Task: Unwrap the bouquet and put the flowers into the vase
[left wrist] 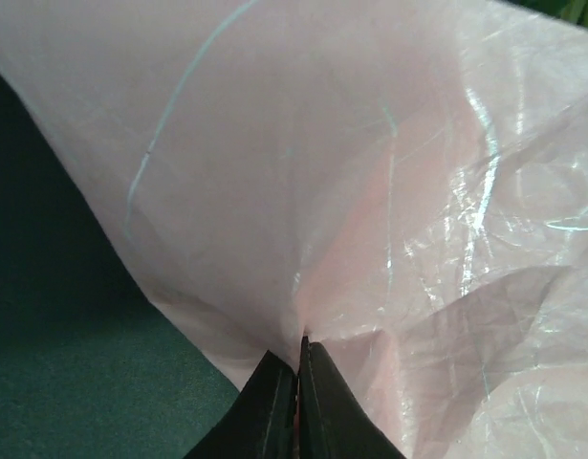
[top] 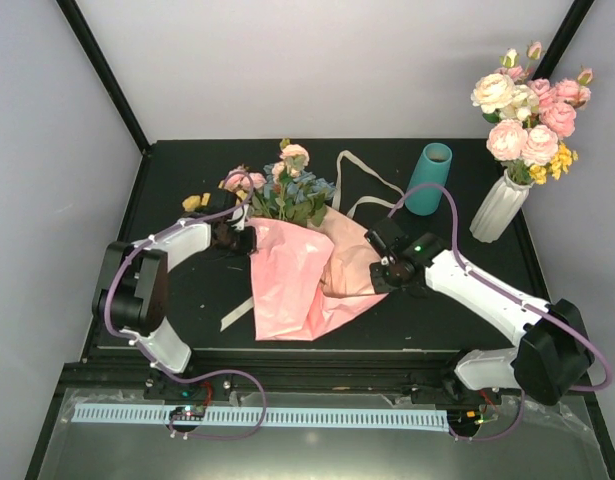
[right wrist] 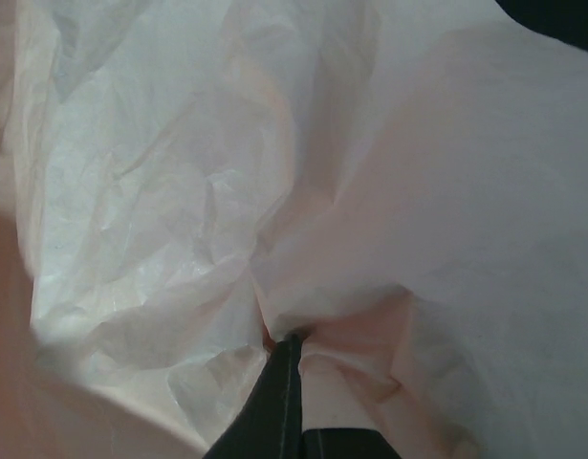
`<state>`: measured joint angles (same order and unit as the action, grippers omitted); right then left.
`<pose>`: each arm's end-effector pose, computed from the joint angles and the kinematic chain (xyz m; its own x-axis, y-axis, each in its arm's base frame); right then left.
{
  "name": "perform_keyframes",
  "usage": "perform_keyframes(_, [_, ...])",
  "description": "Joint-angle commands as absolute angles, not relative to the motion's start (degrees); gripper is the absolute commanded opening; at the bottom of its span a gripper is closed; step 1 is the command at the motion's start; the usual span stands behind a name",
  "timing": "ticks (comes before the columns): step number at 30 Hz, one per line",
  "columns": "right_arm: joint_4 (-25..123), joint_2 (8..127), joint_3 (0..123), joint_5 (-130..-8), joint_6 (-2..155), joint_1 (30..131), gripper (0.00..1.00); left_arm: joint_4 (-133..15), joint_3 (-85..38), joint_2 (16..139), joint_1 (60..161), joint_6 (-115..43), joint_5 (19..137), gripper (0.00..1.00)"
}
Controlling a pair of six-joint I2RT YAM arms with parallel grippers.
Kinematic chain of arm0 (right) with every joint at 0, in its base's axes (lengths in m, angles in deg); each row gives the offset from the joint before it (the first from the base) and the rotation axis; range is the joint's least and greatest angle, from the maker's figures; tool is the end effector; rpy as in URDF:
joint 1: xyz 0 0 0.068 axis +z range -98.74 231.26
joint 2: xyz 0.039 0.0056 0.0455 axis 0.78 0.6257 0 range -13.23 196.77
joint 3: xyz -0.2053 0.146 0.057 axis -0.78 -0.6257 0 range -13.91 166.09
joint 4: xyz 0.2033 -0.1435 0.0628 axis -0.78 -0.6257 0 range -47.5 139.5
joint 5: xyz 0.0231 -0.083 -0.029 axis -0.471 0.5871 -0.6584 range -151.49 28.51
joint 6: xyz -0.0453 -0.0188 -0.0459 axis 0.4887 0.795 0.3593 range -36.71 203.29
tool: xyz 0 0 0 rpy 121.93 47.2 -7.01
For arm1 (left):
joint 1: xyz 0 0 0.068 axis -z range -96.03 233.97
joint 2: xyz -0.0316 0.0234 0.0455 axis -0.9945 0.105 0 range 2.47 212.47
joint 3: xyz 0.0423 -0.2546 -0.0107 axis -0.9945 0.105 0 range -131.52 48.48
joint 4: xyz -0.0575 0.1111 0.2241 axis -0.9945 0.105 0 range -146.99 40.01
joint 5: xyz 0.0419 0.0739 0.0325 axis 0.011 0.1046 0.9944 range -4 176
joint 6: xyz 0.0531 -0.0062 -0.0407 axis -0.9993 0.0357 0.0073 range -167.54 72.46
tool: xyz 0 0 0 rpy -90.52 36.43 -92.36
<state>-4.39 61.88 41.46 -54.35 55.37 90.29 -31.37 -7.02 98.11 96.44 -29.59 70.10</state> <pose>0.1891 0.1446 0.2075 -0.9384 -0.1625 -0.3048 -0.1790 0.9835 0.0266 0.3074 -0.0830 0.1381 -0.9448 -0.0948 -0.3135 0.0275 0.9309 -0.3642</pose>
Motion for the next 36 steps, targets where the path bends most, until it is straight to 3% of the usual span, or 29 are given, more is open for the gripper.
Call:
perform_keyframes(1, [-2.5, 62.1, 41.1, -54.0, 53.9, 90.4, 0.05, -27.2, -9.5, 94.5, 96.4, -34.4, 73.5, 0.07])
perform_keyframes(2, [-2.5, 62.3, 41.2, -53.9, 54.0, 90.4, 0.12, -26.0, -9.2, 93.3, 96.4, -35.4, 74.9, 0.08])
perform_keyframes(4, [-3.0, 62.6, 42.0, -53.9, 54.5, 90.5, 0.26, -23.8, -8.6, 90.7, 96.4, -37.1, 77.2, 0.22])
perform_keyframes(8, [-5.7, 62.2, 45.0, -53.7, 54.9, 90.4, 0.53, -22.4, -7.8, 83.5, 96.3, -38.6, 79.6, 0.64])
perform_keyframes(10, [-7.5, 61.3, 47.0, -53.2, 55.1, 90.4, 0.62, -21.4, -7.9, 79.0, 96.3, -38.5, 83.5, 0.76])
perform_keyframes(11, [-8.6, 60.7, 48.0, -52.6, 55.0, 90.4, 0.68, -21.1, -7.8, 75.6, 96.2, -38.1, 85.6, 0.95])
perform_keyframes(12, [-9.6, 60.0, 49.1, -51.8, 55.0, 90.4, 0.74, -20.8, -7.7, 73.0, 96.2, -37.7, 87.7, 0.98])
perform_keyframes(14, [-12.1, 58.6, 51.2, -50.2, 55.0, 90.4, 0.81, -21.0, -7.4, 69.0, 95.8, -38.4, 91.0, 0.99])
perform_keyframes(16, [-14.6, 56.9, 53.2, -47.1, 54.4, 90.4, 0.98, -17.9, -8.0, 65.7, 95.6, -30.7, 101.1, 0.99])
perform_keyframes(17, [-15.8, 56.1, 54.0, -45.9, 54.2, 90.4, 1.0, -17.3, -7.8, 63.9, 95.0, -29.8, 101.8, 0.99])
perform_keyframes(23, [-19.9, 50.2, 56.4, -44.1, 52.7, 90.4, 1.0, -11.1, -10.1, 59.3, 95.2, -34.4, 80.4, 0.99])
perform_keyframes(28, [-14.1, 46.7, 55.1, -53.2, 54.6, 90.4, 1.0, -7.8, -12.9, 61.5, 112.5, -28.3, 88.0, 0.93])
perform_keyframes(36, [-11.0, 47.3, 54.9, -57.7, 52.1, 90.4, 0.99, -3.6, -20.7, 82.3, 135.0, -21.7, 91.8, 0.83])
